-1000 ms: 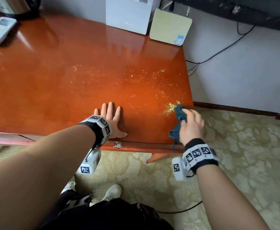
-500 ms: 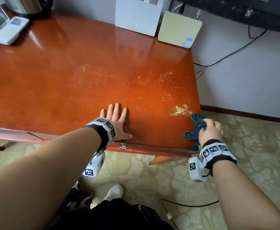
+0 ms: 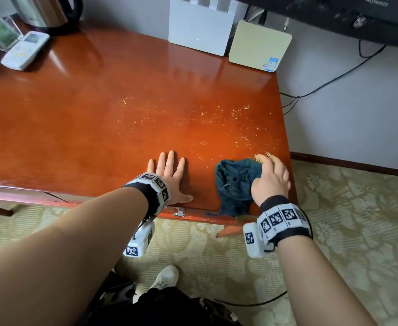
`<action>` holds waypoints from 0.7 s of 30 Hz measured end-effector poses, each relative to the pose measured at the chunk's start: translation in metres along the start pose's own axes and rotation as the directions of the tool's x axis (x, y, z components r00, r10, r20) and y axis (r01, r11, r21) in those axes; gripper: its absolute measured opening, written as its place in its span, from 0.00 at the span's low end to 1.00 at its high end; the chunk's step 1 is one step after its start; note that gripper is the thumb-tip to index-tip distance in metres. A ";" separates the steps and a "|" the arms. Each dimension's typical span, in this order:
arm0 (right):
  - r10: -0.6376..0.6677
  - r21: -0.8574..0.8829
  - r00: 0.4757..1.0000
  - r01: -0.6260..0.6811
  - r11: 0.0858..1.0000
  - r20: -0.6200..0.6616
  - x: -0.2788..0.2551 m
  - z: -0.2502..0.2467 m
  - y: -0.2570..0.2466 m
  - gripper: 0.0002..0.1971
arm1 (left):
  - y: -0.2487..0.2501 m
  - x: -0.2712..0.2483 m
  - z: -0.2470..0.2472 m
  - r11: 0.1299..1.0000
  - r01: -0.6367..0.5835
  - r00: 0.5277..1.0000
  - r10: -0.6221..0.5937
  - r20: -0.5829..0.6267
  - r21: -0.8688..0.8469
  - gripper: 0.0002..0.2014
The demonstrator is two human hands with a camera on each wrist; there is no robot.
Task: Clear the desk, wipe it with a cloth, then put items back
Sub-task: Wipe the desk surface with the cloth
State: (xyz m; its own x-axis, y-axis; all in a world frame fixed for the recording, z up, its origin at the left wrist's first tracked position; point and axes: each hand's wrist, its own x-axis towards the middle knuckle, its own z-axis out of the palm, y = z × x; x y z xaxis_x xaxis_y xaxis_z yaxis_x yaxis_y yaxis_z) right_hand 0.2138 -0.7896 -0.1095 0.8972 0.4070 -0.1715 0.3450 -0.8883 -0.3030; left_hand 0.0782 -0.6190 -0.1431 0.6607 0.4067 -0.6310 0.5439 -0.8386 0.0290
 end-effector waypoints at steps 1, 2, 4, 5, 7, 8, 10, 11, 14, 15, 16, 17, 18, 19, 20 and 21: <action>-0.045 0.055 0.999 0.044 0.997 0.015 -0.004 0.002 -0.002 0.31 | 0.000 0.000 0.000 1.000 0.000 1.000 0.000 0.000 0.000 0.52; -0.095 0.080 0.992 0.089 0.993 0.081 -0.009 0.007 -0.006 0.30 | 0.000 0.001 0.000 1.000 0.000 1.000 0.000 -0.001 -0.001 0.52; -0.166 -0.023 0.950 0.178 0.984 0.265 -0.018 0.020 -0.013 0.27 | 0.000 0.001 0.000 1.000 0.001 1.000 -0.001 -0.003 -0.002 0.52; -0.181 -0.113 0.933 0.225 0.968 0.311 -0.020 0.029 -0.013 0.26 | 0.000 0.002 0.000 1.000 0.001 1.000 -0.001 -0.005 -0.002 0.52; -0.194 -0.236 0.927 0.277 0.931 0.322 -0.019 0.041 -0.010 0.28 | 0.000 0.002 0.001 1.000 0.001 1.000 -0.001 -0.011 -0.005 0.52; -0.189 -0.263 0.930 0.277 0.924 0.315 -0.016 0.044 -0.009 0.28 | -0.001 0.003 0.002 1.000 -0.001 1.000 0.001 -0.014 -0.008 0.53; -0.184 -0.288 0.931 0.279 0.916 0.315 -0.012 0.043 -0.007 0.26 | -0.001 0.003 0.003 1.000 -0.006 1.000 0.005 -0.018 -0.018 0.53; -0.187 -0.302 0.930 0.286 0.910 0.317 -0.009 0.042 -0.006 0.26 | -0.001 0.004 0.004 1.000 -0.006 1.000 0.006 -0.021 -0.021 0.53; -0.132 -0.327 0.955 0.219 0.919 0.267 0.002 0.034 0.006 0.25 | -0.001 0.004 0.003 1.000 -0.008 1.000 0.007 -0.021 -0.025 0.53; -0.077 -0.332 0.970 0.153 0.931 0.230 0.006 0.030 0.013 0.25 | -0.002 0.004 0.003 1.000 -0.007 1.000 0.007 -0.020 -0.023 0.53; -0.012 -0.336 0.982 0.077 0.939 0.191 0.009 0.026 0.022 0.25 | -0.002 0.004 0.003 1.000 -0.007 1.000 0.007 -0.017 -0.021 0.53; 0.046 -0.341 0.987 0.010 0.940 0.155 0.011 0.021 0.031 0.25 | -0.002 0.004 0.003 1.000 -0.008 1.000 0.008 -0.015 -0.018 0.53; 0.088 -0.346 0.988 -0.039 0.937 0.127 0.012 0.018 0.038 0.24 | -0.002 0.005 0.003 1.000 -0.009 1.000 0.009 -0.014 -0.015 0.53; 0.117 -0.345 0.987 -0.073 0.936 0.111 0.012 0.015 0.042 0.24 | -0.002 0.005 0.003 1.000 -0.012 1.000 0.012 -0.014 -0.014 0.53; 0.138 -0.331 0.985 -0.096 0.939 0.106 0.011 0.012 0.044 0.23 | -0.002 0.005 0.003 1.000 -0.014 1.000 0.013 -0.014 -0.013 0.53; 0.151 -0.298 0.983 -0.113 0.948 0.108 0.011 0.009 0.043 0.23 | -0.001 0.005 0.003 1.000 -0.012 1.000 0.012 -0.012 -0.011 0.53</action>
State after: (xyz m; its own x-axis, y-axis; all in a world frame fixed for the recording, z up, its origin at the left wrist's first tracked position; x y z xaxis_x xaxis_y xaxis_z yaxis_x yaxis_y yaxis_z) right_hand 0.2359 -0.8209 -0.1332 0.9040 0.2888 -0.3152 0.3079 -0.9514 0.0112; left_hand 0.0795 -0.6170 -0.1487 0.6735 0.4008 -0.6211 0.5412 -0.8397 0.0450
